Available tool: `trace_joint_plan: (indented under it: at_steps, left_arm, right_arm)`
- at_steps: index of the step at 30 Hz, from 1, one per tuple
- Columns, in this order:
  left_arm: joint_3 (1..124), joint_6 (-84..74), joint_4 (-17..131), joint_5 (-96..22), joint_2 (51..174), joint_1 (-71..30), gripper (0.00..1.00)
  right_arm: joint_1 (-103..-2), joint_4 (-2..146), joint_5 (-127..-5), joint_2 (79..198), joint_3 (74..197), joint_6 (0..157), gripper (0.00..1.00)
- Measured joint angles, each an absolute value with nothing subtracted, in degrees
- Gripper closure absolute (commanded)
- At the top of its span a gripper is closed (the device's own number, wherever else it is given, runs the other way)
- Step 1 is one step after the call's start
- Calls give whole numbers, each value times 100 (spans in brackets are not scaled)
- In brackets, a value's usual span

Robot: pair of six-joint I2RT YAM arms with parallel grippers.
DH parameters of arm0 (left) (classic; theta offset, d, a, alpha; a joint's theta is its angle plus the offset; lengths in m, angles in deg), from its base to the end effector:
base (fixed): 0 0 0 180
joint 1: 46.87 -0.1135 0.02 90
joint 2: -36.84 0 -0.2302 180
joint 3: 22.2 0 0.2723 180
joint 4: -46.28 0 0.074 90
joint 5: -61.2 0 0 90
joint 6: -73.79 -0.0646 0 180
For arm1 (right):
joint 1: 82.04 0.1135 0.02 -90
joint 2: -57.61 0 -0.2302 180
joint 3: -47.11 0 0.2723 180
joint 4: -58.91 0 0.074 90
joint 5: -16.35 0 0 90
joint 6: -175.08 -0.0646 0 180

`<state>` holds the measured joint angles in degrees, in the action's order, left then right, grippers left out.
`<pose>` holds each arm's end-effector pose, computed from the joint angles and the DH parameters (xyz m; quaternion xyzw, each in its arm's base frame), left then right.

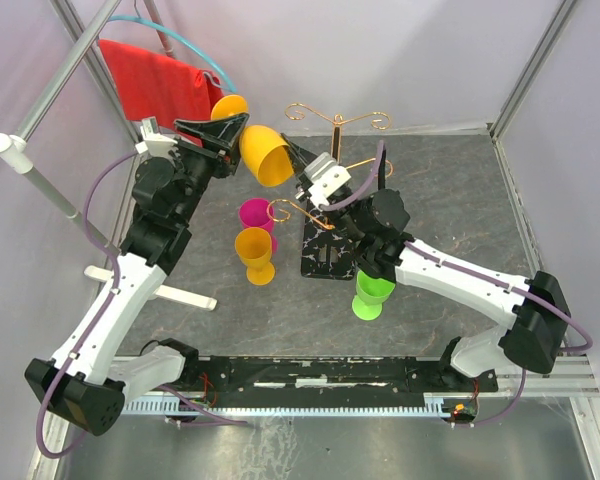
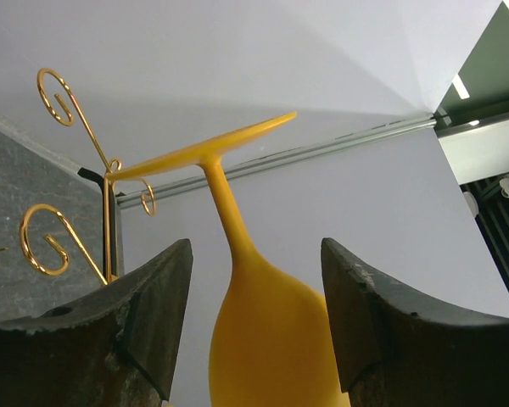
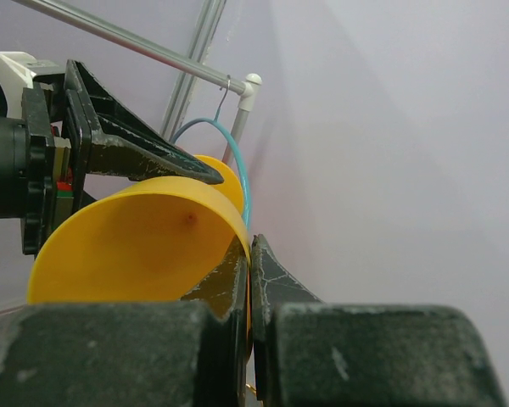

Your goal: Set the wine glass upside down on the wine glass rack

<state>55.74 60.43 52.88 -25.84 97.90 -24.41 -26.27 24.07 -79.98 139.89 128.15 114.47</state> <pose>0.2836 -0.1136 0.4187 -0.3094 0.5614 -0.5732 0.5104 0.2176 0.3072 0.4122 -0.2834 0.3803 0.1754 0.8627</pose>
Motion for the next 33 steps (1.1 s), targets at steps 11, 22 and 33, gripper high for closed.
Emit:
trace_joint_plan:
  at_steps: [11, 22, 33]
  left_arm:
    - [5526, 6043, 5321, -2481, 9855, -2439, 48]
    - [5518, 6050, 5293, -2459, 9947, -2467, 78]
    - [5843, 5770, 5205, -2411, 10124, -2526, 97]
  right_arm:
    - [-2562, 2296, -7980, 13976, 12557, 11454, 100]
    - [-2509, 2228, -8039, 13981, 12533, 11552, 100]
    - [-2509, 2394, -8341, 14007, 12533, 11653, 62]
